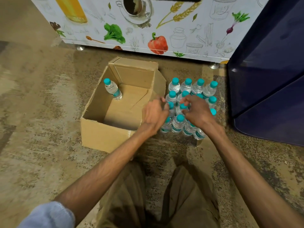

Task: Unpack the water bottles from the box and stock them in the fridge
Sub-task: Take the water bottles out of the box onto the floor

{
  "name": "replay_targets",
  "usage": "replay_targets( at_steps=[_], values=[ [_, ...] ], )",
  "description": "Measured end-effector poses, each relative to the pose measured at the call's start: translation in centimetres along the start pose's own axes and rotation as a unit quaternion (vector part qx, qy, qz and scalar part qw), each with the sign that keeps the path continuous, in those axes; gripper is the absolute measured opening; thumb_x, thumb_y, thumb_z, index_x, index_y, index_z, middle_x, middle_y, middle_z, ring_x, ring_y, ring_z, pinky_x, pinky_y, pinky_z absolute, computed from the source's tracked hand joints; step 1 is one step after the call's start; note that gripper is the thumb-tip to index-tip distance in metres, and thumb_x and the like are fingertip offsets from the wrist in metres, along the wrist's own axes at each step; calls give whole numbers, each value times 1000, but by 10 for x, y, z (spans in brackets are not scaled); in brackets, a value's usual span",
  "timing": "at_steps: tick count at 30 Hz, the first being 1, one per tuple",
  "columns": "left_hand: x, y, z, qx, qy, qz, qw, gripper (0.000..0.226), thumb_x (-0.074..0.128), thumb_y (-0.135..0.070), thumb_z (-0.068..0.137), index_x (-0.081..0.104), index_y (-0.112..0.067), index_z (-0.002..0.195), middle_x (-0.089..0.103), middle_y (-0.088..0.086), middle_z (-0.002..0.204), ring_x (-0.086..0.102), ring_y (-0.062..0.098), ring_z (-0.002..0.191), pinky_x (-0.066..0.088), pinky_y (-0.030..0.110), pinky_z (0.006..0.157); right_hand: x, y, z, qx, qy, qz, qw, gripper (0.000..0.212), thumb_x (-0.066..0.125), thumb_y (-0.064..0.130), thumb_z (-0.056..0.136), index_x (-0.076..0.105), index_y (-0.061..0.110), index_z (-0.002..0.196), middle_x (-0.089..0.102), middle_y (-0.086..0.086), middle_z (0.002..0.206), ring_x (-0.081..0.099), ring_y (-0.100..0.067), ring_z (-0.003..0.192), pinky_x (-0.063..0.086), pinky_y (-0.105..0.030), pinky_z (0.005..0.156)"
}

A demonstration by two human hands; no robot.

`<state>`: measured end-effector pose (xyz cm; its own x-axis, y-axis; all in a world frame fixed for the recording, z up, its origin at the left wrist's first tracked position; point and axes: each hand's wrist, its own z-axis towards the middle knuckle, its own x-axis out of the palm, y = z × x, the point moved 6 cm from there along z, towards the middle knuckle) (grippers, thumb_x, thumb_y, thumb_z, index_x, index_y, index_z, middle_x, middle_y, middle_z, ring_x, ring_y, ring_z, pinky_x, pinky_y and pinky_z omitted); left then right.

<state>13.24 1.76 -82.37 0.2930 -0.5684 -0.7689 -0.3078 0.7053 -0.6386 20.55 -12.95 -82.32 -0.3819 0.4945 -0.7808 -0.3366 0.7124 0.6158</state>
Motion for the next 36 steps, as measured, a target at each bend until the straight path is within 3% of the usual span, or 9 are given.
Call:
replay_targets(
  at_steps=[5,11,14,16,20,22,25,32,36],
  values=[
    [-39,51,23,-35,-44,33,998,20,53,-29,90,50,-19,108,63,0,78,60,22,71,51,37,66,36,51,36,-53,8,10,999,26,66,6,81,65,16,105,58,3,95,51,-10,81,38,-23,73],
    [-81,112,58,-67,-84,75,991,32,57,-16,87,46,-9,116,54,11,108,56,27,91,41,33,72,81,111,84,-97,53,-18,994,21,62,11,84,65,15,105,65,-4,102,59,-20,97,42,-27,81],
    [-98,149,74,-122,-88,43,988,35,54,-9,87,44,-4,120,53,17,118,55,34,104,42,38,85,102,140,111,-100,66,-45,992,24,64,21,88,63,18,111,64,-3,108,58,-20,102,47,-34,87],
    [-106,170,79,-156,-85,20,984,38,55,-8,88,43,-2,124,56,20,120,56,34,107,45,40,91,117,161,130,-105,64,-50,991,25,63,25,89,60,18,113,63,-3,108,58,-20,102,47,-32,83],
    [-112,205,85,-190,-78,-44,978,39,59,-6,88,47,-2,124,61,15,117,59,28,106,47,34,83,153,206,160,-135,86,-57,985,42,63,31,91,52,18,130,58,-5,125,55,-22,114,45,-35,91],
    [-110,215,86,-181,-65,-83,978,43,59,-3,86,45,-3,127,61,12,118,60,25,105,48,34,84,174,219,171,-144,115,-74,980,51,64,31,90,46,22,137,51,-8,135,51,-27,121,45,-40,99],
    [-104,219,82,-153,-35,-112,981,55,58,5,84,39,-5,135,58,5,122,56,15,104,48,27,86,201,223,177,-141,153,-118,971,56,64,31,90,41,25,140,47,-12,136,51,-30,120,45,-42,100],
    [-97,241,80,-153,4,-134,979,60,62,2,84,41,-6,139,54,12,135,51,23,125,42,36,107,215,203,167,-148,158,-149,965,35,65,21,89,48,21,119,54,-11,120,52,-27,105,42,-34,79],
    [-92,234,76,-134,24,-133,982,70,60,9,82,38,-15,144,50,10,141,47,23,130,42,41,108,197,196,156,-177,172,-95,964,29,60,15,90,51,22,116,50,-8,120,48,-24,111,39,-36,89]
  ],
)
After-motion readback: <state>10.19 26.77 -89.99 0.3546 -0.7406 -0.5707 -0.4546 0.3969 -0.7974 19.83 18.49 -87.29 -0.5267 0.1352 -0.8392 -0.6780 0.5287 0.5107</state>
